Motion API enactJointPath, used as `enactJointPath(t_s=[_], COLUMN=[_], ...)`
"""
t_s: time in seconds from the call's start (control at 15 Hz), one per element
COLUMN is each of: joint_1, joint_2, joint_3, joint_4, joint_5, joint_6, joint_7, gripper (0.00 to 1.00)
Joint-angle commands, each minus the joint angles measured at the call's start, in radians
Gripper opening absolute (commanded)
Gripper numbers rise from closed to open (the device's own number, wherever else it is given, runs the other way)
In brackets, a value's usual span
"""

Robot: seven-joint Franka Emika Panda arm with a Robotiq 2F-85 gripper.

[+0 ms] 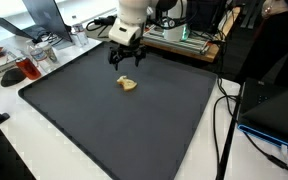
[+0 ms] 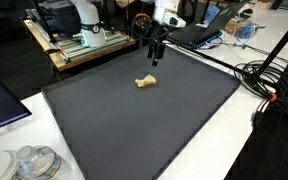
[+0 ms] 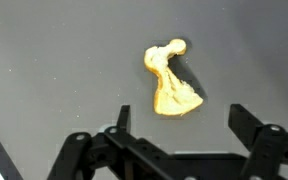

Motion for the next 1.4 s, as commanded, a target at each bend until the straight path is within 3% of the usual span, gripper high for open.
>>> enactJointPath(t_s=[0.0,0.2,0.33,0.53,0.6,0.67,0.8,1.07,1.13,1.33], joint_1=[-0.065,-0.133,-0.216,-0.284,-0.261,-0.324,-0.377,-0.453,-0.395,-0.382], joint_2=[-0.094,-0.115,-0.117,-0.111,-0.108,-0.100,-0.085,-0.063,-0.060,-0.053], joint_3=[-0.023,-0.027,0.026,0.053,0.020,0.074,0.117,0.153,0.084,0.033], joint_4=[-0.112,-0.157,-0.179,-0.187,-0.186,-0.183,-0.172,-0.155,-0.150,-0.153], joint_5=[0.125,0.310,0.447,0.640,0.700,0.760,0.875,1.096,1.167,1.295], joint_6=[0.122,0.222,0.259,0.254,0.254,0.252,0.254,0.221,0.203,0.147], joint_7=[-0.145,-0.356,-0.516,-0.747,-0.821,-0.902,-1.051,-1.339,-1.416,-1.587], gripper=[1.00,1.00,1.00,1.00,1.00,1.00,1.00,1.00,1.00,1.00])
